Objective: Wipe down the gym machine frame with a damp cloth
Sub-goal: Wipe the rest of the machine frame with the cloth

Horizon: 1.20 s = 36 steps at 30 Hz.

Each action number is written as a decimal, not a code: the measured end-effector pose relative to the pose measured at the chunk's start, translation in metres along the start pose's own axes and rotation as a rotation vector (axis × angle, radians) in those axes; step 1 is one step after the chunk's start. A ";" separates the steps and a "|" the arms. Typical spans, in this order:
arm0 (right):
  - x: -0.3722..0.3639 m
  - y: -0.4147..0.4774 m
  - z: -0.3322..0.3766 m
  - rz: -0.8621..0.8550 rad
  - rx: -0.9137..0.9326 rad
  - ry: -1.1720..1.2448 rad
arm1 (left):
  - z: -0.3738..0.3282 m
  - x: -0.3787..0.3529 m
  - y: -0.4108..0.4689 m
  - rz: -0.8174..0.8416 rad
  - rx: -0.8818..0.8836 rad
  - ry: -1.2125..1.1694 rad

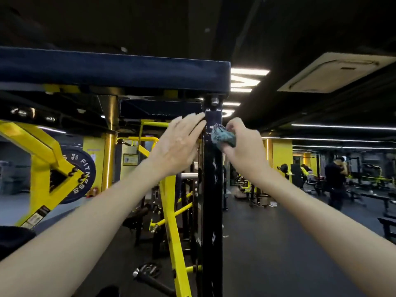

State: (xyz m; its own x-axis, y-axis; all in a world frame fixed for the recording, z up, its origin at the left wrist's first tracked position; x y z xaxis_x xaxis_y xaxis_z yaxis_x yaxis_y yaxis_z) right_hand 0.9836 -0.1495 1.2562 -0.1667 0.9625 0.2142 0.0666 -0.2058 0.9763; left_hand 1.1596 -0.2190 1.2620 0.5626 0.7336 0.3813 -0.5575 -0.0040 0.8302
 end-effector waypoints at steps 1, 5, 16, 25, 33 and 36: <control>-0.001 0.016 0.000 -0.068 0.086 -0.125 | 0.006 0.010 0.013 0.003 -0.022 0.084; -0.016 0.064 -0.007 -0.240 0.282 -0.361 | 0.029 0.025 0.047 -0.026 -0.040 0.261; -0.060 0.024 -0.028 -0.150 0.450 -0.544 | 0.055 0.017 0.065 -0.045 -0.051 0.301; -0.069 0.028 -0.035 -0.090 0.525 -0.582 | 0.055 0.011 0.063 -0.095 -0.061 0.260; -0.084 -0.006 -0.022 -0.106 0.435 -0.482 | 0.052 0.007 0.062 -0.110 -0.036 0.231; -0.090 -0.055 -0.031 -0.071 0.478 -0.434 | 0.054 0.009 0.062 -0.085 -0.052 0.223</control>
State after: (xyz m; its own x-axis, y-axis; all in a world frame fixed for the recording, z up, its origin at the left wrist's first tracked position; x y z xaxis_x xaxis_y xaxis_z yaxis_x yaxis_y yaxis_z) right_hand 0.9648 -0.2307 1.1843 0.2198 0.9753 0.0207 0.5168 -0.1344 0.8455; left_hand 1.1633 -0.2494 1.3391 0.4633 0.8616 0.2072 -0.5479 0.0948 0.8312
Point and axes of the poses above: each hand's wrist, its own y-axis towards the middle knuckle, its own x-axis out of the back of the hand, z = x × y, the point moved 1 cm from there along y, towards the middle knuckle, and after that the axes turned 15 degrees about -y, right-handed, at the moved point
